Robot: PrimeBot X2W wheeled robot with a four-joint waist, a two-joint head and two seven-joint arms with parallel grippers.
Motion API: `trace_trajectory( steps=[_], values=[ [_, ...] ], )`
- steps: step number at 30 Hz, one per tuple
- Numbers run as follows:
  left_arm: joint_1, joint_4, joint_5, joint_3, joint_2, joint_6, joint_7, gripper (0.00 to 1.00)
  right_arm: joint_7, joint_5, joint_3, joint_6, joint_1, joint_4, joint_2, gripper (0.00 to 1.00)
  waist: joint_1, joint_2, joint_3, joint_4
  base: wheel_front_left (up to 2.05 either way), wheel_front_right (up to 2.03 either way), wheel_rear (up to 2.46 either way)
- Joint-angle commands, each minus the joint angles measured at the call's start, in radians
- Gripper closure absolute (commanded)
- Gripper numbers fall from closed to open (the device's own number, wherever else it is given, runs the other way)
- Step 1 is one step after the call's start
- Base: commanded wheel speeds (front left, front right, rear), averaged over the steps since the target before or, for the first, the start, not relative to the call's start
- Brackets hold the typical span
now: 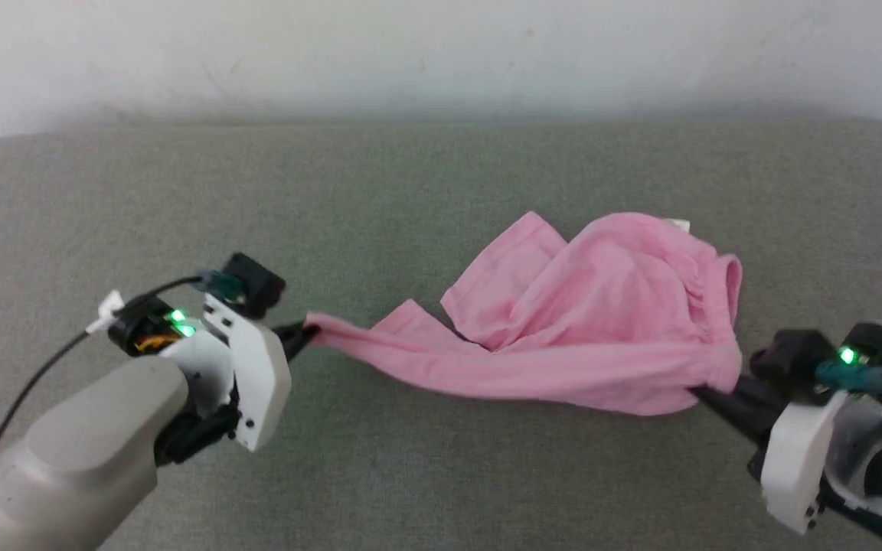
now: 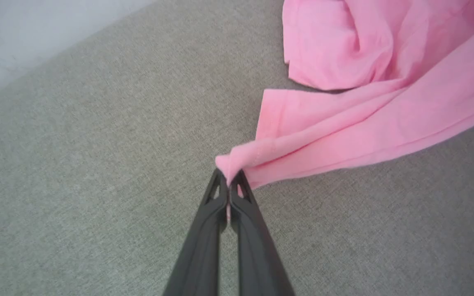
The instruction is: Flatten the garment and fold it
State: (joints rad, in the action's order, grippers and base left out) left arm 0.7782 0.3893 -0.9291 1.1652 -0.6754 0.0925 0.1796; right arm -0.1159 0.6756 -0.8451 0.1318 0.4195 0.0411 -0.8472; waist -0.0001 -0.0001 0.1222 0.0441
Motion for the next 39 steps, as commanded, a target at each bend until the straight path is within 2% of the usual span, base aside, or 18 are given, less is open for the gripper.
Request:
trace_trajectory(
  steps=[1,7,13,21,27,28,35,39],
  values=[
    [0.004,-0.010,-0.009,-0.024,-0.011,-0.015,-0.025,1.00,0.018,-0.003,0.033,-0.001,0.000,0.028,-0.003,1.00,0.0001,0.0001,-0.025,-0.012,0.00,0.00,0.00],
    [0.105,-0.041,0.005,-0.112,-0.031,-0.071,-0.100,1.00,0.029,-0.020,0.138,-0.001,0.104,0.084,0.006,1.00,0.0001,0.0001,-0.046,-0.008,0.00,0.00,0.00],
    [0.255,-0.036,0.014,-0.195,0.004,-0.114,-0.132,1.00,0.026,-0.004,0.159,-0.001,0.291,0.032,0.039,1.00,0.0001,0.0001,-0.014,0.007,0.00,0.00,0.00],
    [0.523,0.076,0.057,-0.278,0.075,-0.137,-0.169,1.00,0.006,0.031,0.090,-0.001,0.673,-0.105,0.083,1.00,0.0001,0.0001,0.139,0.018,0.00,0.00,0.00],
    [0.733,0.175,0.109,-0.330,0.118,-0.155,-0.234,1.00,0.042,0.007,0.031,-0.001,0.986,-0.244,0.125,1.00,0.0001,0.0001,0.268,0.021,0.00,0.00,0.00],
    [0.733,0.175,0.109,-0.330,0.118,-0.155,-0.234,1.00,0.042,0.007,0.031,-0.001,0.986,-0.244,0.125,1.00,0.0001,0.0001,0.268,0.021,0.00,0.00,0.00],
    [0.895,0.264,0.131,-0.384,0.143,-0.164,-0.320,1.00,0.096,-0.033,-0.062,-0.001,1.256,-0.391,0.149,1.00,0.0001,0.0001,0.373,0.025,0.00,0.00,0.00],
    [0.914,0.300,0.121,-0.404,0.153,-0.156,-0.362,1.00,0.124,-0.019,-0.123,-0.001,1.322,-0.456,0.155,1.00,0.0001,0.0001,0.414,0.026,0.00,0.00,0.00]
  ],
)
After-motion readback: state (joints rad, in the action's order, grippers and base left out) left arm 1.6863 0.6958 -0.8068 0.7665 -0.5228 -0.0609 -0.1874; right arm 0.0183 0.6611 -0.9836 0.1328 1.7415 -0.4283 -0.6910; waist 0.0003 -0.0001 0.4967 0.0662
